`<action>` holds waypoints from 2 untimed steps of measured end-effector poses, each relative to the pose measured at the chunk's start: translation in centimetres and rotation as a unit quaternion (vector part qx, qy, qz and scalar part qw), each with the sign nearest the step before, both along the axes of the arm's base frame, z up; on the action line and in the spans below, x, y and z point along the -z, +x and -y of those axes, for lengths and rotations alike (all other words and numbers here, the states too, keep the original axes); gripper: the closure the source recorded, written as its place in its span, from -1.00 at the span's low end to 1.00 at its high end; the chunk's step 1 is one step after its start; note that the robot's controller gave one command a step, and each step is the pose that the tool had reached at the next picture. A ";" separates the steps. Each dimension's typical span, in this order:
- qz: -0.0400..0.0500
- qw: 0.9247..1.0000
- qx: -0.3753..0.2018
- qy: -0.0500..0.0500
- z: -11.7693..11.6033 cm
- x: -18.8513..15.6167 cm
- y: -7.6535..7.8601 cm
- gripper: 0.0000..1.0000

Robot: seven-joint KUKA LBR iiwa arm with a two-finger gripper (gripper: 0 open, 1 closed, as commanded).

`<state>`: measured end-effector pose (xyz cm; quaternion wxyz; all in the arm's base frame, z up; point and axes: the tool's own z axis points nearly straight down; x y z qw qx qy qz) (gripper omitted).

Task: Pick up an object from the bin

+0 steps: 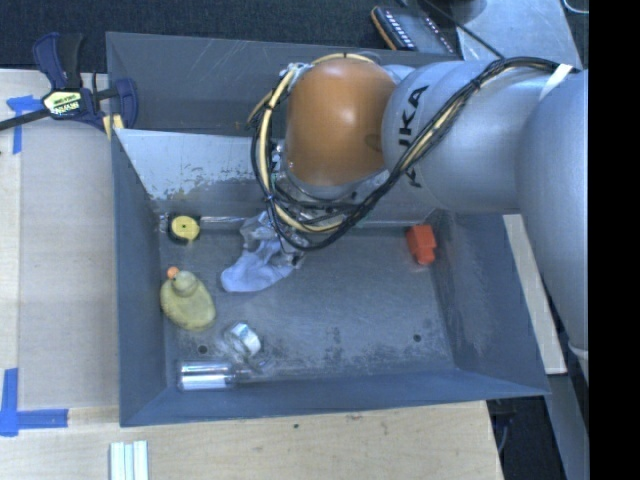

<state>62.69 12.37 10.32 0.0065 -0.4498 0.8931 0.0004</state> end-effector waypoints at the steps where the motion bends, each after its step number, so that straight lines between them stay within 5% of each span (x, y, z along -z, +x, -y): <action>1: -0.001 1.000 0.000 0.000 0.0 -2.8 0.0 1.00; 2: 0.003 1.000 0.001 0.001 0.0 -5.0 0.1 1.00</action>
Offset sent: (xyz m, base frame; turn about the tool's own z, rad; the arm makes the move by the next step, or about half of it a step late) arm -0.0001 -0.0001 0.0057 0.0000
